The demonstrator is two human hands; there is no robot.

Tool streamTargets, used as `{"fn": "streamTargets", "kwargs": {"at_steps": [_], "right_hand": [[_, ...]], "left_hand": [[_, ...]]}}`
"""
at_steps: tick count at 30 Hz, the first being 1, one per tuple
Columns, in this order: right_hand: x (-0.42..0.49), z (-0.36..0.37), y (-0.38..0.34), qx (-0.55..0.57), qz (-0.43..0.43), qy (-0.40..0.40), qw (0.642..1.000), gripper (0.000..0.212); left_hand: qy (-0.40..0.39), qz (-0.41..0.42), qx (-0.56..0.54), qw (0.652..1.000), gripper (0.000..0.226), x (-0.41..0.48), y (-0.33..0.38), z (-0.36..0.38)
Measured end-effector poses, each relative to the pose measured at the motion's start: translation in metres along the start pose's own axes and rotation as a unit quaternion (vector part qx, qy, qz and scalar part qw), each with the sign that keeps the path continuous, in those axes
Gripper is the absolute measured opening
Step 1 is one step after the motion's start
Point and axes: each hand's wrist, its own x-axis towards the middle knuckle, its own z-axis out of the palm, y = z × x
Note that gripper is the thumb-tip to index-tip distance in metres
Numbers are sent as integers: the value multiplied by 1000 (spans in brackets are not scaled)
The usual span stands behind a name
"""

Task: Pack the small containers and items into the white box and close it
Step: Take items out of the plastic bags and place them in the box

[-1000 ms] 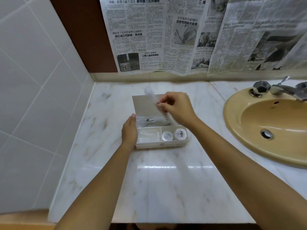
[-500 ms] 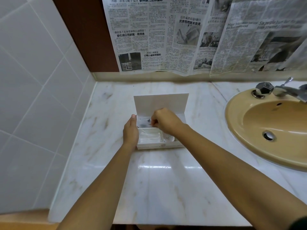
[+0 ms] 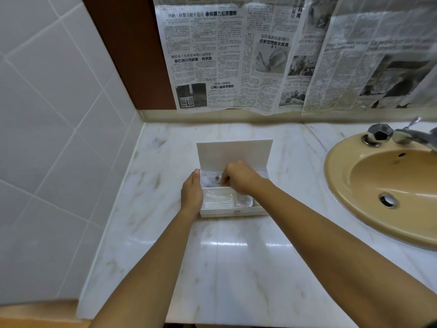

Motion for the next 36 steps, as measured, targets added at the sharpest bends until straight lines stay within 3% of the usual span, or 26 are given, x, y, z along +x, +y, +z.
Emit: {"fn": "streamTargets", "kwargs": {"at_steps": [6,9,12,15,19,21,24,29,31,36], "right_hand": [[-26,1,6,131,3,55,990,29],[-49,4,9,196,3,92,976,34],[-58,13,8,164,-22,120,979,38],[-57,18,-3,45,-26,65,997,47],[-49,22,-19,-38,-1,20,999,42],[-44,22,-24,-46,25,6,999,41],[-39,20,-29,-35,51,3,998,43],[-48,11,-19,78,53,68,993,40],[-60,6,-11,170,61,141,973,33],[-87,-15,24,355,183,302,866,24]], "left_hand": [[-4,22,57,998,34,-3,4,-4],[1,29,74,997,41,-3,7,-6],[-3,6,71,997,45,-3,11,-7],[-31,-27,53,998,50,-3,14,-8],[-63,-44,48,996,56,7,11,-14],[-80,-63,32,994,60,15,5,-17],[-103,-89,11,991,50,9,15,-21],[-142,-105,-22,984,37,1,29,-22],[-165,-103,-25,981,33,0,35,-19],[-177,-116,-44,976,27,1,46,-9]]}}
